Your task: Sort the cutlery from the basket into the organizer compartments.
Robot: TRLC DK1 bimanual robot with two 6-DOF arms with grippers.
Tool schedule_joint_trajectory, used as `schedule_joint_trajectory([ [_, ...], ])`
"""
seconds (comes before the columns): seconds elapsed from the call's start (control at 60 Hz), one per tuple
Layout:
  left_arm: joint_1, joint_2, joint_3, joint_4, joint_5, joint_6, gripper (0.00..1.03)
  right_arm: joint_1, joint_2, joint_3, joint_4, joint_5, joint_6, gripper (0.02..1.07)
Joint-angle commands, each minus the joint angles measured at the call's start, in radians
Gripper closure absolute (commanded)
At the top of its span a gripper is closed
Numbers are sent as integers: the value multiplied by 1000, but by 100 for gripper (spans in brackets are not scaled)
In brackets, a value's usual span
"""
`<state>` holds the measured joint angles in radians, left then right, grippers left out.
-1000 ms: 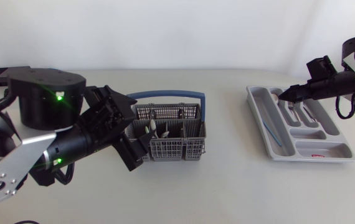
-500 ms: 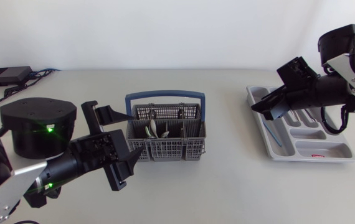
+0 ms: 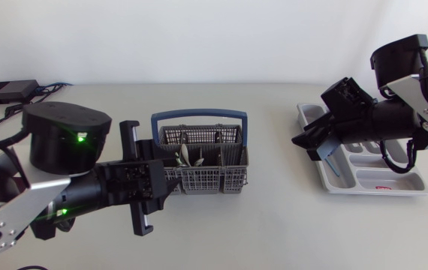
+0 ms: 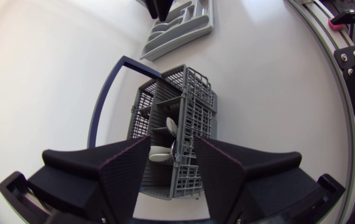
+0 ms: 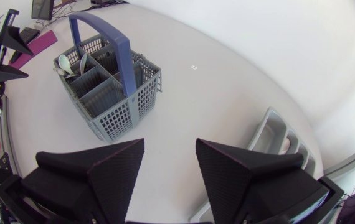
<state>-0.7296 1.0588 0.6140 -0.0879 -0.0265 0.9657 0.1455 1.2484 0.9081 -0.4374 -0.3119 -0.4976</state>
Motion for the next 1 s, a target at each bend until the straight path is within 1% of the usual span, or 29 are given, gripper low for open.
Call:
schedule_joint_trajectory([
  [0.0, 1, 46, 33, -12, 10, 27, 61, 9, -18, -35, -4, 7, 19, 46],
  [0.167, 12, 102, 52, -9, 10, 31, 61, 11, -27, -37, -6, 5, 19, 46],
  [0.233, 19, 132, 59, -6, 8, 33, 64, 14, -33, -37, -9, 5, 21, 46],
  [0.4, 35, 171, 75, 11, 8, 41, 64, 35, -53, -41, -18, 5, 36, 46],
  [0.45, 41, 182, 79, 16, 8, 44, 67, 43, -58, -46, -18, 5, 37, 46],
  [0.633, 59, 228, 93, 33, 8, 54, 70, 55, -67, -51, -21, 5, 45, 46],
  [0.7, 59, 242, 95, 37, 10, 59, 75, 57, -72, -55, -21, 5, 45, 46],
  [0.783, 67, 259, 99, 48, 8, 62, 77, 58, -73, -58, -21, 5, 45, 46],
  [0.983, 87, 287, 118, 60, 8, 67, 79, 62, -83, -63, -27, 7, 45, 46],
])
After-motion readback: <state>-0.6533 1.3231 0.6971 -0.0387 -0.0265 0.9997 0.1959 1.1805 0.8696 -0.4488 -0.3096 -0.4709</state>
